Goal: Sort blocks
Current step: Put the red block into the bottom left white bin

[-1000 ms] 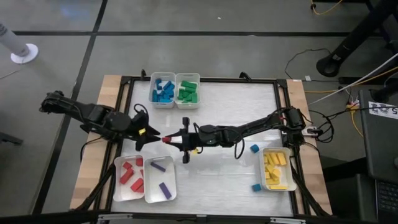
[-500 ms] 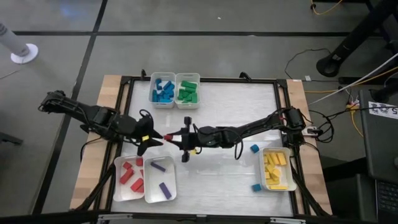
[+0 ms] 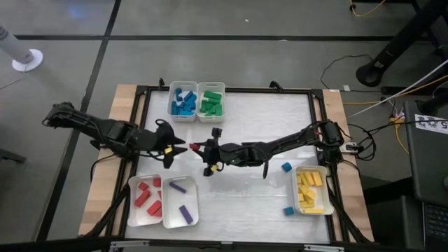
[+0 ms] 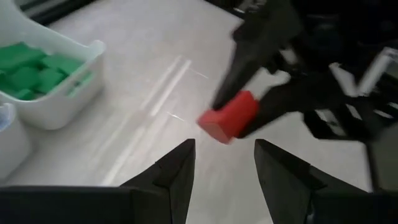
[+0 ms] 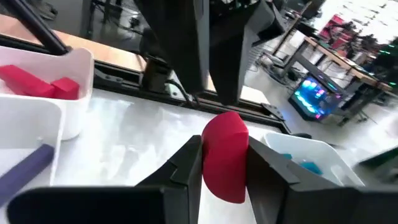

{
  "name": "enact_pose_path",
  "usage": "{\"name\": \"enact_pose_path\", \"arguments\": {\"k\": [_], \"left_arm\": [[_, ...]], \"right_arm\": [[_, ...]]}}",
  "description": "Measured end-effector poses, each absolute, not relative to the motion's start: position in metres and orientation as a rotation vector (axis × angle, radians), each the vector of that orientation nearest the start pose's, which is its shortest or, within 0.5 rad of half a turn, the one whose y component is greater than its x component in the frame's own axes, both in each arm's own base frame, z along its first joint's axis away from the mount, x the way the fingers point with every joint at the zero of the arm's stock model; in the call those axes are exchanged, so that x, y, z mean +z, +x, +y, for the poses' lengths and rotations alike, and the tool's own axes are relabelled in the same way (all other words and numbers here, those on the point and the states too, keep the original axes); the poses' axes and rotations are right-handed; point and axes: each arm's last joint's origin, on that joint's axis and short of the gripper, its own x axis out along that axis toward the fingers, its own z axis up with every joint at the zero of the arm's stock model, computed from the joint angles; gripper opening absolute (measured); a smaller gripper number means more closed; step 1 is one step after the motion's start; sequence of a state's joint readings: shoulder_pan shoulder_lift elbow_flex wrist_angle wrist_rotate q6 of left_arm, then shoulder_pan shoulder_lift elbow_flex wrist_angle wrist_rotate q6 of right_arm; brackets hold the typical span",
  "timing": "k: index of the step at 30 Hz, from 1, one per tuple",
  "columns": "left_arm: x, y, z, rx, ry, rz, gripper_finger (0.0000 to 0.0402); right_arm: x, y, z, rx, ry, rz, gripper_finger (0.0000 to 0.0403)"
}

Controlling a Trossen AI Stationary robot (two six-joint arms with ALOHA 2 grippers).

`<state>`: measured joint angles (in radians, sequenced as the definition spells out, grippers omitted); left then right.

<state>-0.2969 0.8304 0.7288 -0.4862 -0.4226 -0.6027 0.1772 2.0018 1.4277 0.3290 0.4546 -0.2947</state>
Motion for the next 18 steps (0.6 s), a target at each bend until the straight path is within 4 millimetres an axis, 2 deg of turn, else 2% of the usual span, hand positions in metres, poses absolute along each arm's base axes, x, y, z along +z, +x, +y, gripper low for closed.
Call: {"name": "enact_pose_path", "arguments": {"k": [7, 11, 18], "left_arm": [[0.270, 0.181, -0.030, 0.370, -0.333, 0.542, 0.0155], [0.266, 0.186, -0.026, 0.379, -0.247, 0.575, 0.0155], [0.260, 0.195, -0.020, 0.413, -0.237, 0.597, 0.0155]], "right_arm": [[0.235, 0.452, 0.062, -0.443, -0.410, 0.337, 0.0101], [0.230, 0.448, 0.059, -0.540, -0.505, 0.430, 0.0101], [0.225, 0.445, 0.058, -0.553, -0.545, 0.491, 0.0101]]}}
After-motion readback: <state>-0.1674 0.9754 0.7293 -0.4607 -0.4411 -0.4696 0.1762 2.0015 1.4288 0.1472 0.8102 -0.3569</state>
